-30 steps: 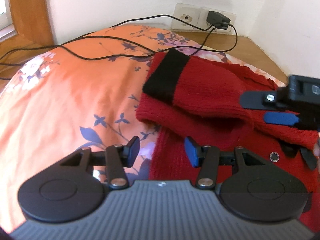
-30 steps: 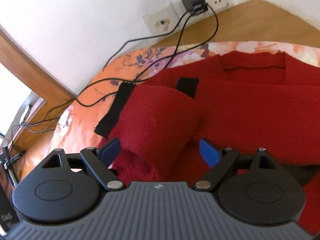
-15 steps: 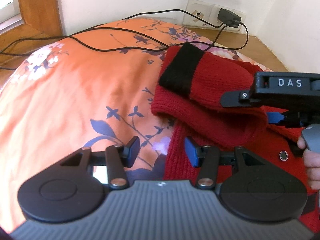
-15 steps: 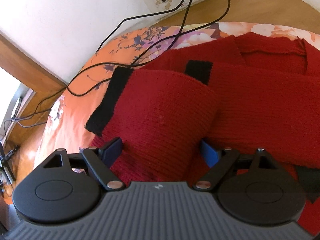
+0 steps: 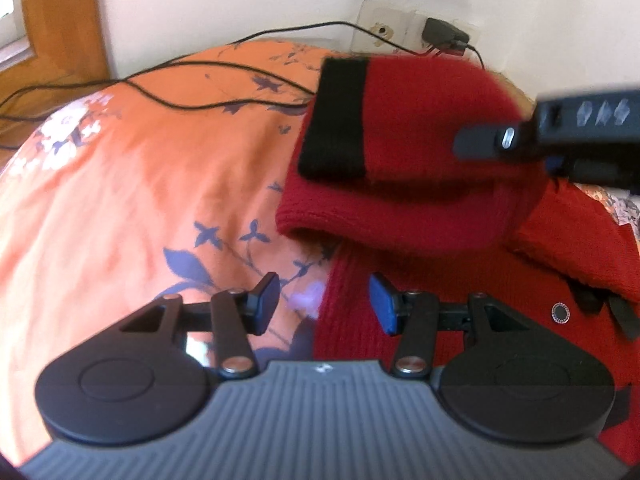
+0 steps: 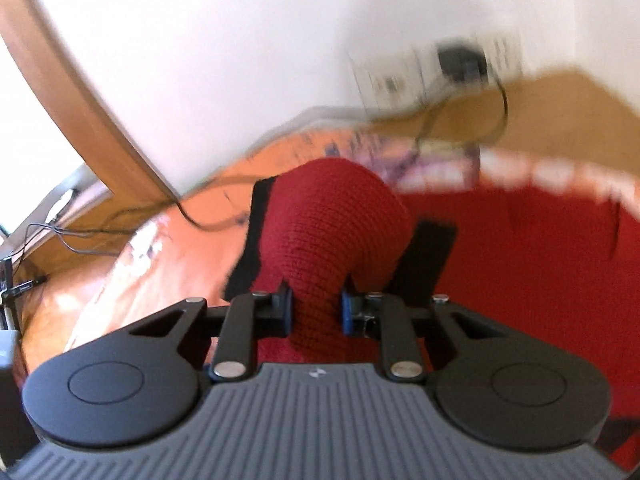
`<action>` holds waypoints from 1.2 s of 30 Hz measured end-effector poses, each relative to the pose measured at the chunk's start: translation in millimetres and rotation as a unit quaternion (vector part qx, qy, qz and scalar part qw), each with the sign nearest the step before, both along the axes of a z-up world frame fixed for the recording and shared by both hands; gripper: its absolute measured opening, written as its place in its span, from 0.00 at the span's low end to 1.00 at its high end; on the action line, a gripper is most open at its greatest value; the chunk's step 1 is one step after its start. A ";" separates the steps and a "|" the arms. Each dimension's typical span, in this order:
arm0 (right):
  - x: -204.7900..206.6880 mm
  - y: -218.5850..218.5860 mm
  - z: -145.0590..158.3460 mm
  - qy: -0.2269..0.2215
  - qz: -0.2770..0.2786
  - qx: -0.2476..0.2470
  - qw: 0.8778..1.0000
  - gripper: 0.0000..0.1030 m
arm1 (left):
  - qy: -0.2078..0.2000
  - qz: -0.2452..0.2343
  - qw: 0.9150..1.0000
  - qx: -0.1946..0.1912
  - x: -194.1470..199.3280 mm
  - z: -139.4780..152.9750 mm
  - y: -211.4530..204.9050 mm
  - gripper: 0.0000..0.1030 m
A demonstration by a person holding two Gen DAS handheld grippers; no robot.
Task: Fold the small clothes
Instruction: 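Reach the right tool to the cardigan's side edge and close on it, then lift the side edge with the right tool and fold it over the body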
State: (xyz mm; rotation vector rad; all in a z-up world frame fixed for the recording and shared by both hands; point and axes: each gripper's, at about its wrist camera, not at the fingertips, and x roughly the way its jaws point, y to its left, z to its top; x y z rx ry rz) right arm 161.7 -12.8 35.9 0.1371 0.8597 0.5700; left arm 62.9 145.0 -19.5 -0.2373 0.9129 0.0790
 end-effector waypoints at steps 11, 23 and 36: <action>1.1 -49.4 51.2 -0.109 -0.041 -0.030 0.993 0.23 | -0.015 -0.012 0.999 0.031 30.7 -0.8 -12.6 0.50; 12.8 -107.3 -32.8 -0.031 -0.137 -0.070 0.988 0.23 | 0.011 -0.034 0.999 0.024 36.3 -11.8 -16.2 0.50; -12.1 -111.0 -33.1 -0.051 -0.159 -0.131 0.977 0.58 | -0.003 -0.046 0.998 0.034 29.7 2.8 -21.3 0.50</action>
